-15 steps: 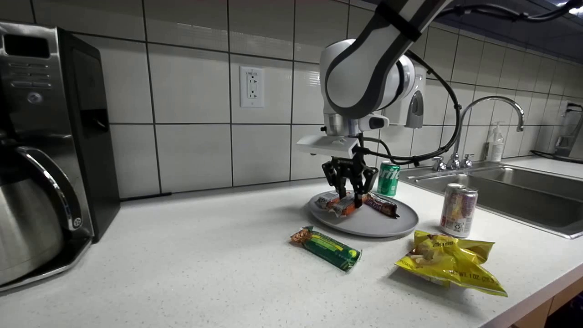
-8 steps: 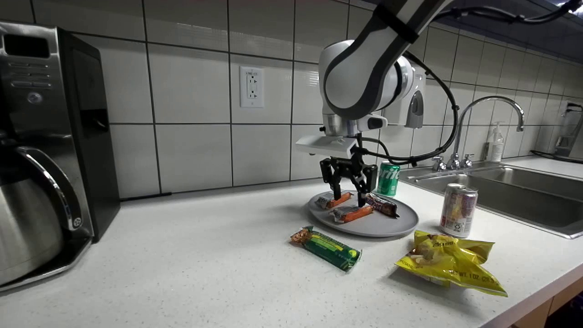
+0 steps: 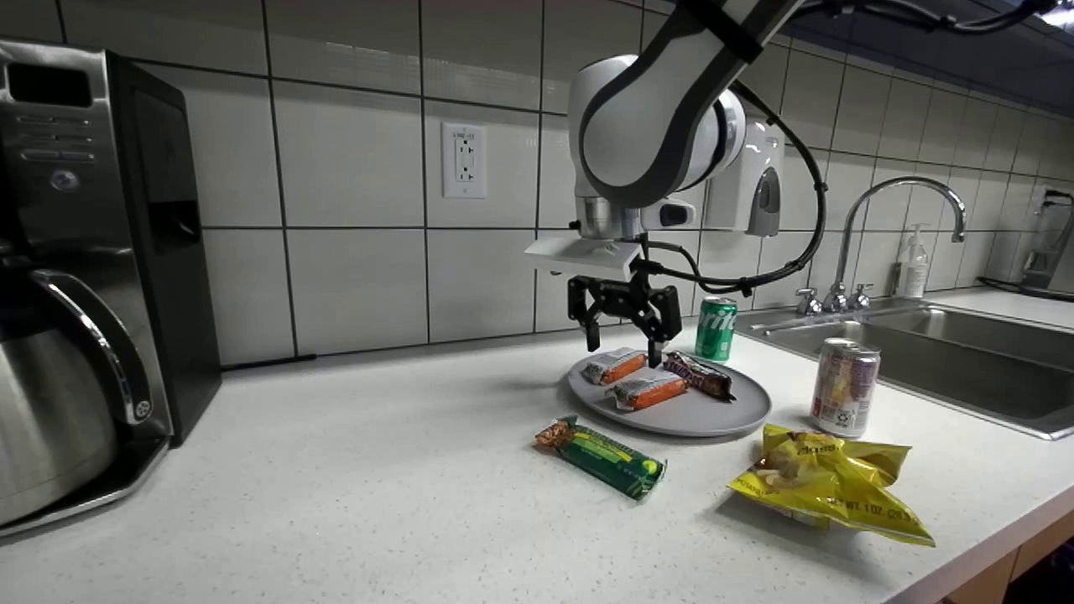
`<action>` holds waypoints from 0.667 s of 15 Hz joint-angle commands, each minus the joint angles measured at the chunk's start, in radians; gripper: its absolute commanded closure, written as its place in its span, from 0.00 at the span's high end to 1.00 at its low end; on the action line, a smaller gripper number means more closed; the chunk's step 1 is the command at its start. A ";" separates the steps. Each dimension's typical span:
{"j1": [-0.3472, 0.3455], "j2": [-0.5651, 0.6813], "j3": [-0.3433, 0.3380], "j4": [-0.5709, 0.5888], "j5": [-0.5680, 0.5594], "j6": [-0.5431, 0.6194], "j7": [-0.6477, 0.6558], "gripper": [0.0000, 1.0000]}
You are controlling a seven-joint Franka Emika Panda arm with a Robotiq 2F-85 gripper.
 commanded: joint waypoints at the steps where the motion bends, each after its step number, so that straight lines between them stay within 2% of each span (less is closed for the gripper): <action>1: 0.003 -0.038 0.033 -0.007 -0.029 -0.024 -0.043 1.00; 6: -0.010 -0.094 0.081 -0.050 -0.018 -0.003 -0.173 1.00; 10: -0.052 -0.161 0.130 -0.119 0.049 0.028 -0.386 1.00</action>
